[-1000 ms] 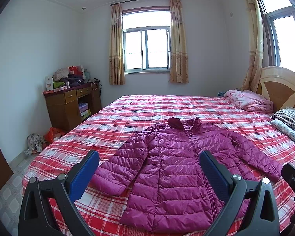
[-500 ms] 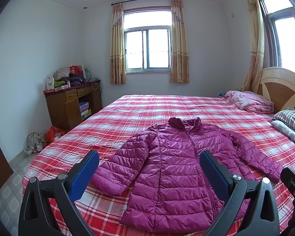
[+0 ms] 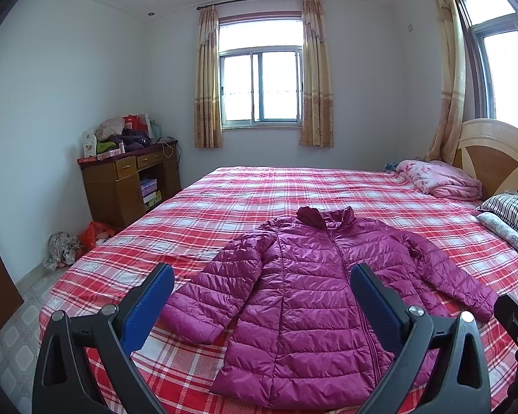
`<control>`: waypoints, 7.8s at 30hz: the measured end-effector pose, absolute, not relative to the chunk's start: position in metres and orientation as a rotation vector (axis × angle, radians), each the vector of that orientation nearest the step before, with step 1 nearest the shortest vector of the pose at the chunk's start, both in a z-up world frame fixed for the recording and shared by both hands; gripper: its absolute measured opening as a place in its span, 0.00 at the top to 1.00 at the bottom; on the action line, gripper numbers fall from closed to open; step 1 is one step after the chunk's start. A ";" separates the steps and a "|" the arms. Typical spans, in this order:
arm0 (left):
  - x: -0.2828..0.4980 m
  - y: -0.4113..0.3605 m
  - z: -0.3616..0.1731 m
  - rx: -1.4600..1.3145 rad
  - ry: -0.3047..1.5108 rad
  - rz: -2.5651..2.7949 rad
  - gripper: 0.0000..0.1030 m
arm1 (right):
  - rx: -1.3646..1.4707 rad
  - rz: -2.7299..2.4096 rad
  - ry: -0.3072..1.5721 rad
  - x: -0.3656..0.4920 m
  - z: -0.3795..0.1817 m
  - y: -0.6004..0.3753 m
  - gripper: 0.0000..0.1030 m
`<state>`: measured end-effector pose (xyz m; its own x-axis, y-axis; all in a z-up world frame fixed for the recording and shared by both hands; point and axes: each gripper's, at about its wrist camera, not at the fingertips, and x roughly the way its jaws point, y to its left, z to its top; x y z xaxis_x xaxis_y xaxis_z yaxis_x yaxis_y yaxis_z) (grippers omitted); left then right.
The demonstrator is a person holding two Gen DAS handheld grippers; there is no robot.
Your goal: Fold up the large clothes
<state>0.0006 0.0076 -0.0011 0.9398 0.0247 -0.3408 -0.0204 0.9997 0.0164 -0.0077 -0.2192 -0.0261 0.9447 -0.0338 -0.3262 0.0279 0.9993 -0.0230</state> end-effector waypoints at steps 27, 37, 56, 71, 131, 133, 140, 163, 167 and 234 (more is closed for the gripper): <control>0.068 0.013 -0.054 0.048 0.474 0.039 0.01 | 0.115 -0.155 0.448 0.036 -0.066 -0.300 0.00; 0.153 0.009 -0.108 0.087 0.562 0.035 0.01 | 0.323 -0.407 0.587 0.071 -0.120 -0.425 0.00; 0.247 -0.008 -0.172 0.158 0.727 0.024 0.01 | 0.441 -0.508 0.757 0.111 -0.185 -0.514 0.68; 0.254 0.000 -0.175 0.141 0.733 0.003 0.01 | 0.233 -0.587 0.675 0.154 -0.113 -0.525 0.86; 0.280 0.087 -0.144 0.025 0.704 0.228 0.01 | -0.116 0.326 0.595 0.246 -0.129 -0.193 0.31; 0.283 0.078 -0.141 0.014 0.707 0.206 0.01 | -0.145 0.225 0.619 0.256 -0.132 -0.200 0.42; 0.301 0.008 -0.128 0.104 0.662 0.115 0.01 | -0.168 0.120 0.834 0.309 -0.185 -0.213 0.60; 0.389 -0.098 -0.191 0.400 0.710 0.159 0.01 | 0.166 -0.097 0.800 0.389 -0.175 -0.383 0.71; 0.403 -0.080 -0.207 0.291 0.810 0.109 0.01 | 0.212 -0.087 0.819 0.378 -0.192 -0.403 0.74; 0.422 -0.063 -0.211 0.158 0.855 0.069 0.01 | -0.065 -0.154 0.886 0.368 -0.210 -0.329 0.31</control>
